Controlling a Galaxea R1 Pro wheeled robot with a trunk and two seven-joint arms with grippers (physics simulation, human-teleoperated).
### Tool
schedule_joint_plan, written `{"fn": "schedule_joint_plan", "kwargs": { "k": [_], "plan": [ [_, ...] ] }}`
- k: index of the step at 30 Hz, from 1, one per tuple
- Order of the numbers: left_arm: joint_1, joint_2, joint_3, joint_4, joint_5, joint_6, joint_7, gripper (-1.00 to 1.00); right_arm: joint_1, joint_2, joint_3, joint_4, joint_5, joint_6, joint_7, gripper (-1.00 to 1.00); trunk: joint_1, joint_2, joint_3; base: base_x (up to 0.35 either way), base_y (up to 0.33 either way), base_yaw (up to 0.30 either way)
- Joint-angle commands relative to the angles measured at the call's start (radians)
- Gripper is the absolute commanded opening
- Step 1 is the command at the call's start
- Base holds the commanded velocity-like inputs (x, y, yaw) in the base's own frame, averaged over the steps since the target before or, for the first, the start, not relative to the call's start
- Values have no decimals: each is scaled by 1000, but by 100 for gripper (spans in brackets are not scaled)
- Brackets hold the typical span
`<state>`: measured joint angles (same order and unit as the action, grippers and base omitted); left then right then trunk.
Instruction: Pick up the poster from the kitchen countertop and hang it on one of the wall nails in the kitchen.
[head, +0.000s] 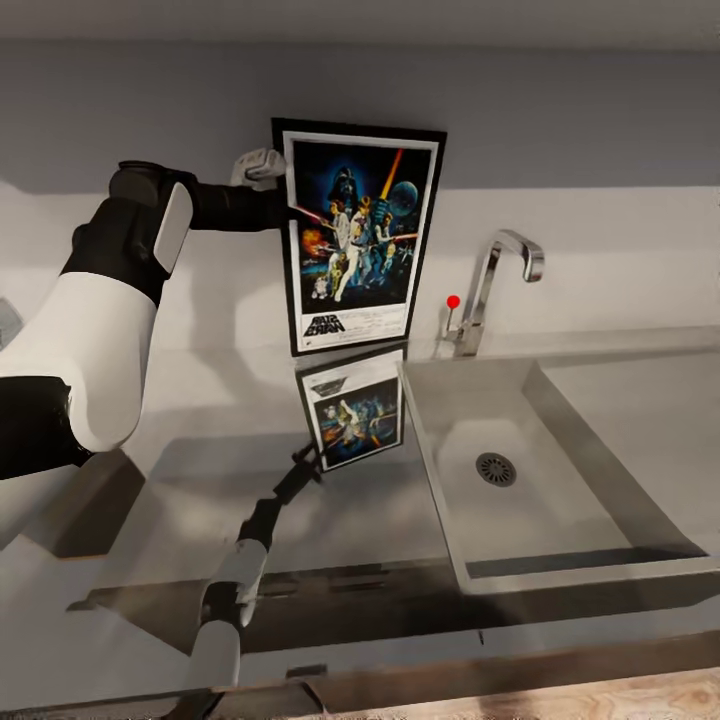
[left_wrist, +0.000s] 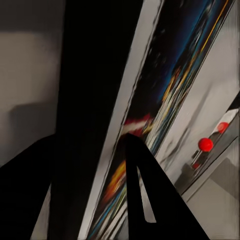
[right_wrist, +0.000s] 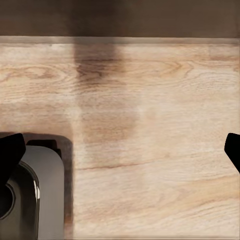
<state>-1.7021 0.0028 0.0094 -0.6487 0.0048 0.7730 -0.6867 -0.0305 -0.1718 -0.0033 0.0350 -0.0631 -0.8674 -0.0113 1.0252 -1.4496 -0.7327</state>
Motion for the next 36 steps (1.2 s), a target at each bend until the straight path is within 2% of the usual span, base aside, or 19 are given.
{"fn": "schedule_joint_plan", "kwargs": {
  "k": [1, 17, 23, 29, 36],
  "plan": [
    [-1, 0, 1, -1, -3, 5, -6, -100, -2, 0, 1, 4, -4, -5, 2, 100, 0, 0, -1, -118, 0, 0],
    [-1, 0, 0, -3, -3, 5, -11, -100, -2, 0, 0, 3, -4, -5, 2, 100, 0, 0, -1, -105, 0, 0],
    [-1, 0, 0, -5, -3, 5, -11, -100, -2, 0, 0, 4, -4, -6, 2, 100, 0, 0, -1, -232, 0, 0],
    [-1, 0, 2, -59, -3, 7, -12, -100, -2, 0, 0, 3, -4, -7, 2, 100, 0, 0, -1, -124, 0, 0],
    [-1, 1, 3, -66, -3, 8, -13, -100, -2, -1, 0, 4, -4, -7, 2, 100, 0, 0, -1, -13, 0, 0]
  ]
}}
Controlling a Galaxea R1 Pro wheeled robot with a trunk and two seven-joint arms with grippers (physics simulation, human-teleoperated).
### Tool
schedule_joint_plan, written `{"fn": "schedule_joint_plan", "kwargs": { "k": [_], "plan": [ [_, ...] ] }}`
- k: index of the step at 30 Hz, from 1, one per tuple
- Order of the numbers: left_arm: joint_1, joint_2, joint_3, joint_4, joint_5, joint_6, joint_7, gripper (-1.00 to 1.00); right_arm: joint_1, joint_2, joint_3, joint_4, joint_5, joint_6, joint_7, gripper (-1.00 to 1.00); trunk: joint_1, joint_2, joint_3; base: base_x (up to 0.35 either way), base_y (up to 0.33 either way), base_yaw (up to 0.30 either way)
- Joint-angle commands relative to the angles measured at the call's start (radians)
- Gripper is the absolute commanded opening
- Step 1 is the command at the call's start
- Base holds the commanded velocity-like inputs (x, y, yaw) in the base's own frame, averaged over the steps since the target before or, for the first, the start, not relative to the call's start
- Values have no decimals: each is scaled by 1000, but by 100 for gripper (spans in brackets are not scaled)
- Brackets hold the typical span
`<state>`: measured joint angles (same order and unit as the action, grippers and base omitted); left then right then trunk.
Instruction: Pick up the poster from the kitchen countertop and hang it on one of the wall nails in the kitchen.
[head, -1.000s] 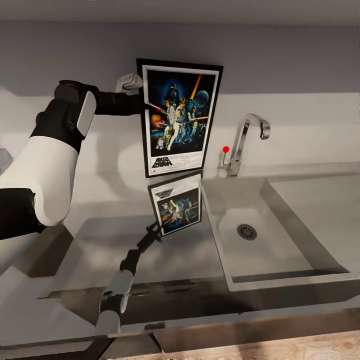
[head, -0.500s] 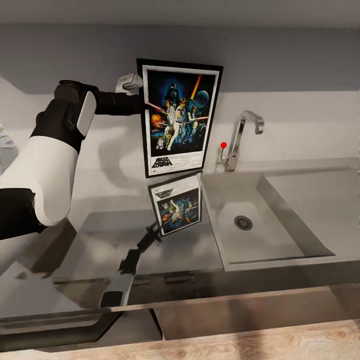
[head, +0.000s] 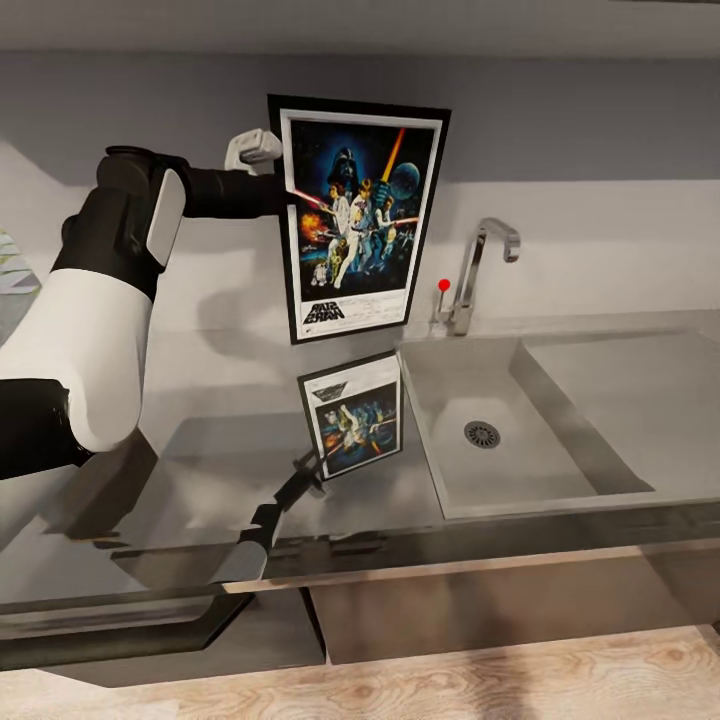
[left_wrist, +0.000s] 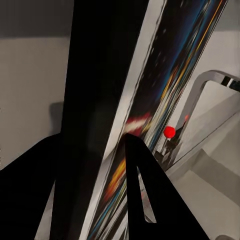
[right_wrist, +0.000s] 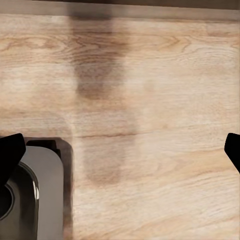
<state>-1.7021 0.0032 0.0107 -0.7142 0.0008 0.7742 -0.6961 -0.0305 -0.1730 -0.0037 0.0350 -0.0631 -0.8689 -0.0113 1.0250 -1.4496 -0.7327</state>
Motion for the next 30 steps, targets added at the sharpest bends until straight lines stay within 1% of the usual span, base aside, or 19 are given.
{"fn": "schedule_joint_plan", "kwargs": {
  "k": [1, 9, 14, 20, 30],
  "plan": [
    [-1, 0, 1, -1, 1, 7, -3, -100, -2, 0, 1, 4, -4, -5, 2, 100, 0, 0, -1, -3, 0, 0],
    [-1, 0, 2, -2, 2, 7, -3, -100, -2, 1, 1, 4, -4, -5, 2, 100, 0, 0, -1, -38, 0, 0],
    [-1, 5, 2, -2, 2, 7, -3, -100, -2, 1, 1, 3, -4, -5, 2, 100, 0, 0, -1, -260, 0, 0],
    [-1, 10, 2, -2, 2, 7, -3, -100, -2, 1, 1, 3, -4, -5, 2, 100, 0, 0, -1, -172, 0, 0],
    [-1, 11, 2, -2, 3, 7, -5, -100, -2, 1, 1, 3, -4, -5, 2, 100, 0, 0, -1, -318, 0, 0]
  ]
}}
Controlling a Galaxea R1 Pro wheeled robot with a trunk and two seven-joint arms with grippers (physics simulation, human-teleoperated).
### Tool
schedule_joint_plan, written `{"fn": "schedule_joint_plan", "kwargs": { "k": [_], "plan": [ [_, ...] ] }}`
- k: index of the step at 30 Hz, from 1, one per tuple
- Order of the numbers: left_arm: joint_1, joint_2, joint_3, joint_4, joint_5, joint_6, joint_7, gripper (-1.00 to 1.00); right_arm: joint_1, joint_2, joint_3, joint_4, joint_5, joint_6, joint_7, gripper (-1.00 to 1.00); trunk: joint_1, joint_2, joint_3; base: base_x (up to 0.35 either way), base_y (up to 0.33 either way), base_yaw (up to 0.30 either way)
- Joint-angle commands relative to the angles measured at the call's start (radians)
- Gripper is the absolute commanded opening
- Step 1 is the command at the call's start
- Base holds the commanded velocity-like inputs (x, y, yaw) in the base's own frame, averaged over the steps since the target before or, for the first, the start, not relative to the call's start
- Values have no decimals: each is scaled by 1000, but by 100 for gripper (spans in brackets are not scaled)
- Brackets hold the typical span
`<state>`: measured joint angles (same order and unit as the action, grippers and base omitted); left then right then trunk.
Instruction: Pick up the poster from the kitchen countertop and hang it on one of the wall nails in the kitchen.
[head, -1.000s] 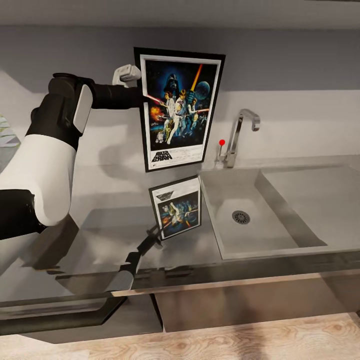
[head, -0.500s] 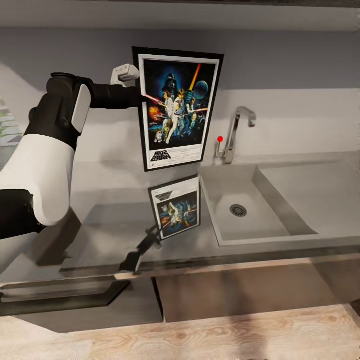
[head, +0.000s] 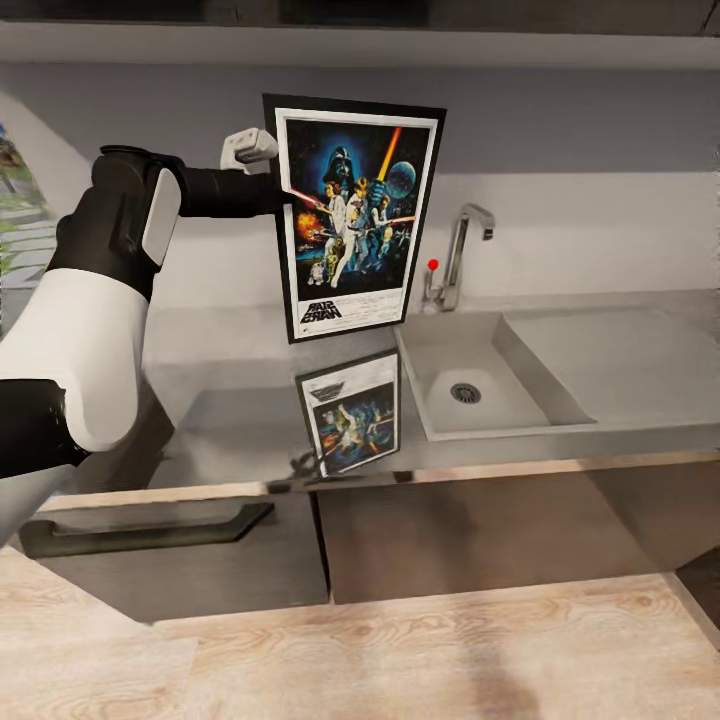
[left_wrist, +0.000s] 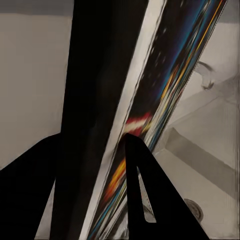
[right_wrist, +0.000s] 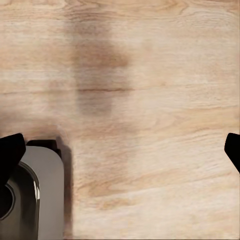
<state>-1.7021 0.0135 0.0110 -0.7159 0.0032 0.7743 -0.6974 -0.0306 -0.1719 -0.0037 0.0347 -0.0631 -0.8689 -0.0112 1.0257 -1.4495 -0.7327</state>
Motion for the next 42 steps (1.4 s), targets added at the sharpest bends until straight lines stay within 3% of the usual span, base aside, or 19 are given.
{"fn": "schedule_joint_plan", "kwargs": {
  "k": [1, 11, 17, 37, 42],
  "plan": [
    [-1, 0, 1, 0, 1, 6, -3, -100, -2, 0, 1, 4, -4, -5, 2, 100, -1, -1, -1, -332, 0, 0],
    [-1, 2, 1, 1, 1, 6, -9, -100, -2, -1, 1, 4, -4, -5, 2, 100, -1, -1, -1, -335, 0, 0],
    [-1, 12, 1, 1, 0, 6, -51, -100, -2, 0, 1, 4, -4, -5, 2, 100, -1, -1, -1, -336, 0, 0],
    [-1, 14, 1, 0, 1, 6, -61, -100, -2, -1, 1, 4, -4, -5, 2, 100, -1, -1, -1, -280, 0, 0],
    [-1, 14, 1, 0, 0, 6, -119, -100, -2, -1, 1, 4, -5, -5, 2, 100, -1, -1, -1, -323, 0, 0]
  ]
}}
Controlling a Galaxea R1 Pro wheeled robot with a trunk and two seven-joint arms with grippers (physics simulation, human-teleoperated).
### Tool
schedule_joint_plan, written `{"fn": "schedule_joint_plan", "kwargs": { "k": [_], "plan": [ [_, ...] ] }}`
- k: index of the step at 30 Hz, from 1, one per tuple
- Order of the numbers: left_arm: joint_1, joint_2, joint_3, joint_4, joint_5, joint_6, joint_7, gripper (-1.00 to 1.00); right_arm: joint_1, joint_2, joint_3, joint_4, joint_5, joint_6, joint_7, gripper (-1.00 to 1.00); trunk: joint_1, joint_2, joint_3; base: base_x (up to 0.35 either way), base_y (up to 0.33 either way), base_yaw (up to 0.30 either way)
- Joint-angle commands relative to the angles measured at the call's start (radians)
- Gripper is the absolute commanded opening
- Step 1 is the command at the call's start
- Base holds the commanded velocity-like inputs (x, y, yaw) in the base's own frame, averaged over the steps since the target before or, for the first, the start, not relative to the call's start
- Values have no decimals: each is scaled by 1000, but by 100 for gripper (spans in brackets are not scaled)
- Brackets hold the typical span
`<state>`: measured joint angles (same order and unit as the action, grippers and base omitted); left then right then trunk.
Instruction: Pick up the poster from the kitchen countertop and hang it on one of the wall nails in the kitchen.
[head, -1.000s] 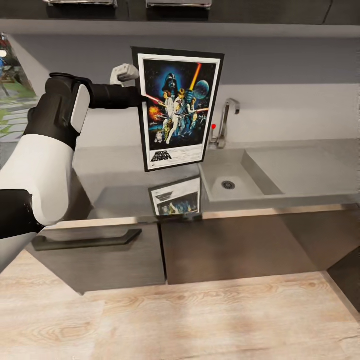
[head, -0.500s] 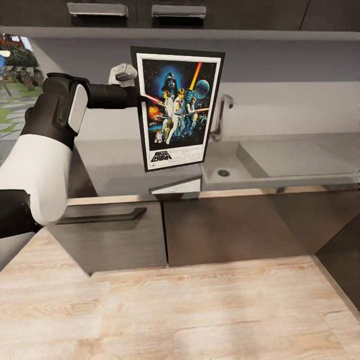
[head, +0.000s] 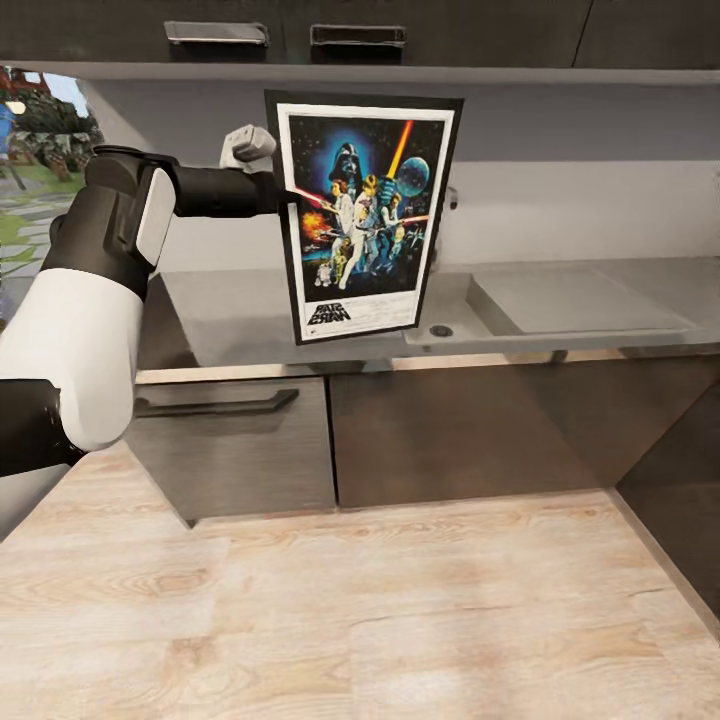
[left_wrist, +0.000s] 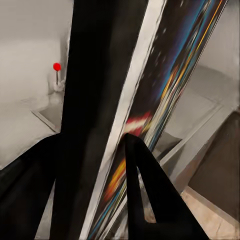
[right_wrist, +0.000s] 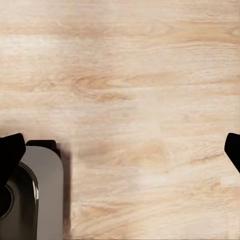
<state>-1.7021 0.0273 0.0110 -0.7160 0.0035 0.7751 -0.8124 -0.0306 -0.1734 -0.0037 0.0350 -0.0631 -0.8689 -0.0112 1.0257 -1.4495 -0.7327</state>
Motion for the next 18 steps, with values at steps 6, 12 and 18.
{"fn": "schedule_joint_plan", "kwargs": {
  "k": [6, 12, 18],
  "plan": [
    [-1, 2, 2, -3, 0, 6, -27, -100, -2, 0, 1, 4, -4, -6, 2, 100, -1, -1, -1, -335, 0, 0],
    [-1, 16, 3, -7, 0, 7, -88, -100, -2, 0, 1, 4, -4, -6, 2, 100, -1, -1, -1, -337, 0, 0],
    [-1, 38, 4, -8, 0, 7, -162, -100, -2, 0, 1, 4, -4, -6, 2, 100, -1, -1, -1, -338, 0, 0]
  ]
}}
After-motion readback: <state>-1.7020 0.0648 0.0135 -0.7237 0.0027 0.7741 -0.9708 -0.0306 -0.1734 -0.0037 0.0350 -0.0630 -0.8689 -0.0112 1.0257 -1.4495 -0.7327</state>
